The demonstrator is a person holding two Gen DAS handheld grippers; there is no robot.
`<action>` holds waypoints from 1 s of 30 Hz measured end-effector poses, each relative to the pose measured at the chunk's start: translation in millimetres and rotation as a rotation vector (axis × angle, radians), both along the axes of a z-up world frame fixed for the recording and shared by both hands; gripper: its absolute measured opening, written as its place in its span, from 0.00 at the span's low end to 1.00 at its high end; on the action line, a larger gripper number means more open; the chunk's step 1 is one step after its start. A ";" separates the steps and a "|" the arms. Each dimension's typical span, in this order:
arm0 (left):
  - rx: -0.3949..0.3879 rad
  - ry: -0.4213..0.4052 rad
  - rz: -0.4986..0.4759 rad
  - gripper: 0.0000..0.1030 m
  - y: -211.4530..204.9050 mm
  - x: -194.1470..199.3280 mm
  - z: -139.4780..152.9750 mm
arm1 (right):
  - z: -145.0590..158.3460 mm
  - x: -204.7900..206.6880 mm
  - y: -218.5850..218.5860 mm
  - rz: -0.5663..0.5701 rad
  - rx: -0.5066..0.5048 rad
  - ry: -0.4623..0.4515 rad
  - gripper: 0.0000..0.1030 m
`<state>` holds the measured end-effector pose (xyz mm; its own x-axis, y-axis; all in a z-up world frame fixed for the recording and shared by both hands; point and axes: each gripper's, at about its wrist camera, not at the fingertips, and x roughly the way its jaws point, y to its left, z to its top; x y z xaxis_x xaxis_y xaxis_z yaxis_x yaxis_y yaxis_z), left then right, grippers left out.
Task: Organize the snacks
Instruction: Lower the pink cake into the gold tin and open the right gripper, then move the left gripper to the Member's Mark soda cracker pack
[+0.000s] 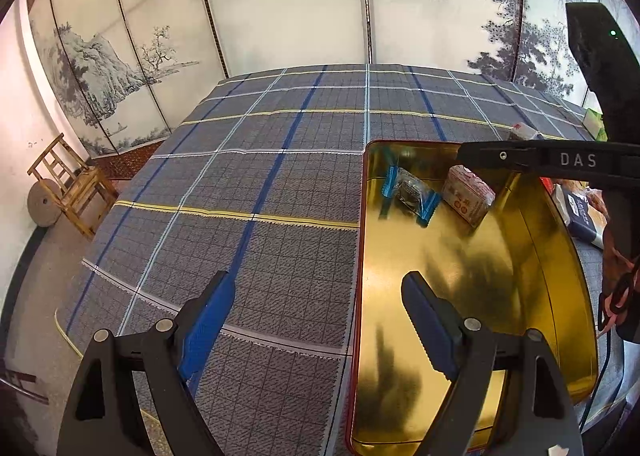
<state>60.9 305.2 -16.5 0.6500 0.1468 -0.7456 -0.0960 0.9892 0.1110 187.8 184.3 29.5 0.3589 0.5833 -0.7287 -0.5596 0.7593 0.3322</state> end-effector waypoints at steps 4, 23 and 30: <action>0.013 -0.006 -0.005 0.80 -4.3 -1.0 2.2 | 14.0 -19.2 -4.1 0.017 0.054 -0.055 0.27; 0.076 -0.032 -0.061 0.81 -39.6 -10.0 17.7 | 22.8 -104.5 -91.3 -0.068 0.092 -0.142 0.33; 0.107 -0.034 -0.089 0.82 -60.6 -11.1 23.6 | 15.3 -116.6 -151.7 -0.186 0.094 -0.129 0.35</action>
